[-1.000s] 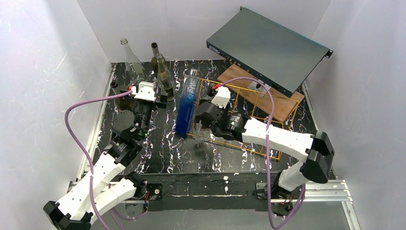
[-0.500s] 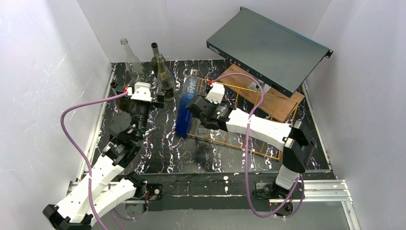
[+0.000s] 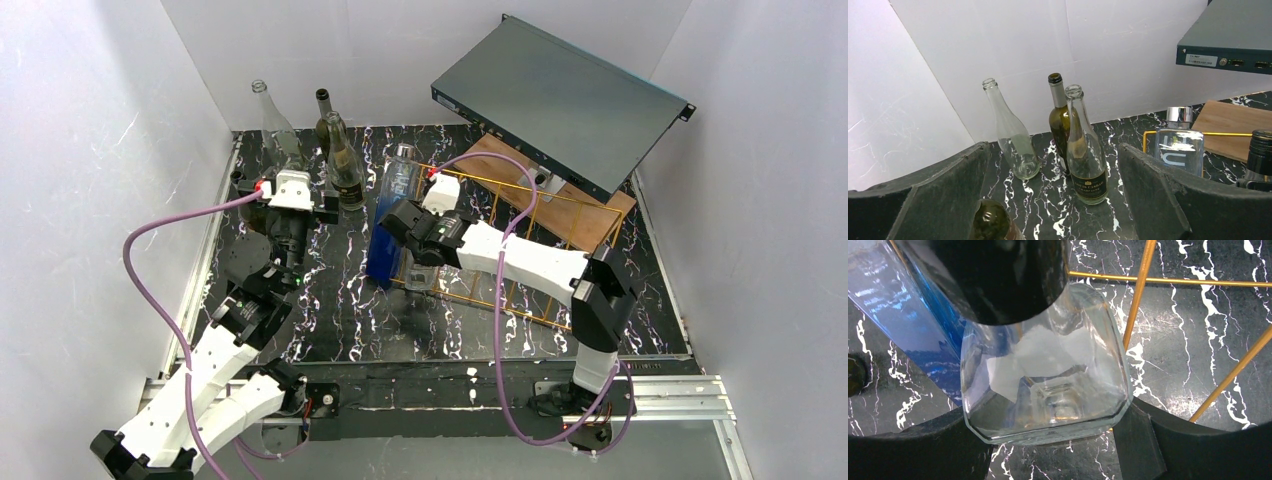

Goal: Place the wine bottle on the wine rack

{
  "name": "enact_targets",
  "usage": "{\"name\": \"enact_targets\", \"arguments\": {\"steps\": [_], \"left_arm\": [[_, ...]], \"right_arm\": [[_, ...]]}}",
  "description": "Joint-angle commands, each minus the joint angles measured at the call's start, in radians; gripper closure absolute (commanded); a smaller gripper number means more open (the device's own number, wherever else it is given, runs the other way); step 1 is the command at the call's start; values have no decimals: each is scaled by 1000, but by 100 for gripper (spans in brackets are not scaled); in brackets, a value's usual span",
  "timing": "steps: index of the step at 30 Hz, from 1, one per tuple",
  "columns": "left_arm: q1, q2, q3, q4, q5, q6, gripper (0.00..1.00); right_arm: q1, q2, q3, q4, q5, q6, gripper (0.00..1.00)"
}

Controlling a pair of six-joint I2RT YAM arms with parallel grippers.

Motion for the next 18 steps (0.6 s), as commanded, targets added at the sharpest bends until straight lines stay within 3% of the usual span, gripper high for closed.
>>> {"name": "enact_targets", "arguments": {"steps": [1, 18], "left_arm": [[10, -18, 0, 40, -14, -20, 1], [27, -1, -4, 41, -6, -28, 1]], "right_arm": [[-16, -7, 78, 42, 47, 49, 99], [-99, 26, 85, 7, -118, 36, 99]]}}
